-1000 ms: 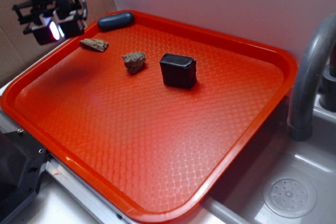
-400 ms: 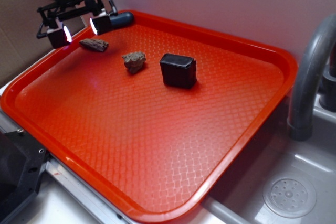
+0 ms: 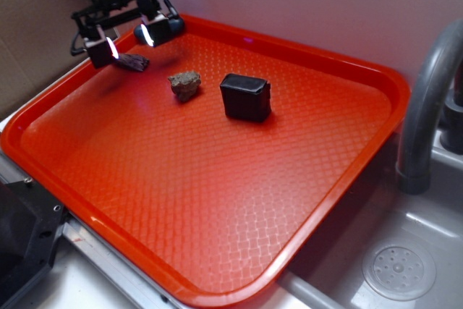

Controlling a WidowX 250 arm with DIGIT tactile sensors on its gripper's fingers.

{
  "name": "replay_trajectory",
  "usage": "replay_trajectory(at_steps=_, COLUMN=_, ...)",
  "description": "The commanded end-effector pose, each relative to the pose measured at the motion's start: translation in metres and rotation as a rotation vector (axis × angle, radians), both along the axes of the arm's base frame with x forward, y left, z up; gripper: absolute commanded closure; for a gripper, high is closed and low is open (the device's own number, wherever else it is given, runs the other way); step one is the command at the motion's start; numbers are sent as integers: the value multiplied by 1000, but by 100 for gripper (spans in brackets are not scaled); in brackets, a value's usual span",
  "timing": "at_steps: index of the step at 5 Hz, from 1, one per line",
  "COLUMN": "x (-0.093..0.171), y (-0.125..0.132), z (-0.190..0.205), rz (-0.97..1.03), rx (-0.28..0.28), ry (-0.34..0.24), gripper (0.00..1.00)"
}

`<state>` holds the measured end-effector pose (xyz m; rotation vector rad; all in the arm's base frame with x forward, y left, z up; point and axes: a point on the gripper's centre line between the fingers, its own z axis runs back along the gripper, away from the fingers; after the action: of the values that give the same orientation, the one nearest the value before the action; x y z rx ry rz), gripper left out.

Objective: Grab the wood chip.

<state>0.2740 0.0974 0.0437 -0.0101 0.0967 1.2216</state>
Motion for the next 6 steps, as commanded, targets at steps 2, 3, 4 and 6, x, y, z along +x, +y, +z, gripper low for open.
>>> replay_trajectory(at_steps=2, x=2, y=3, z=-4, rz=134, rx=124, ry=-86, gripper=0)
replay_trajectory(at_steps=3, x=3, y=15, z=-9, rz=155, rx=112, ry=-79, gripper=0)
replay_trajectory(at_steps=4, x=5, y=24, z=-11, rz=160, rx=116, ry=-77, gripper=0)
replay_trajectory(at_steps=6, x=8, y=41, z=-12, rz=187, rx=118, ry=-73, gripper=0)
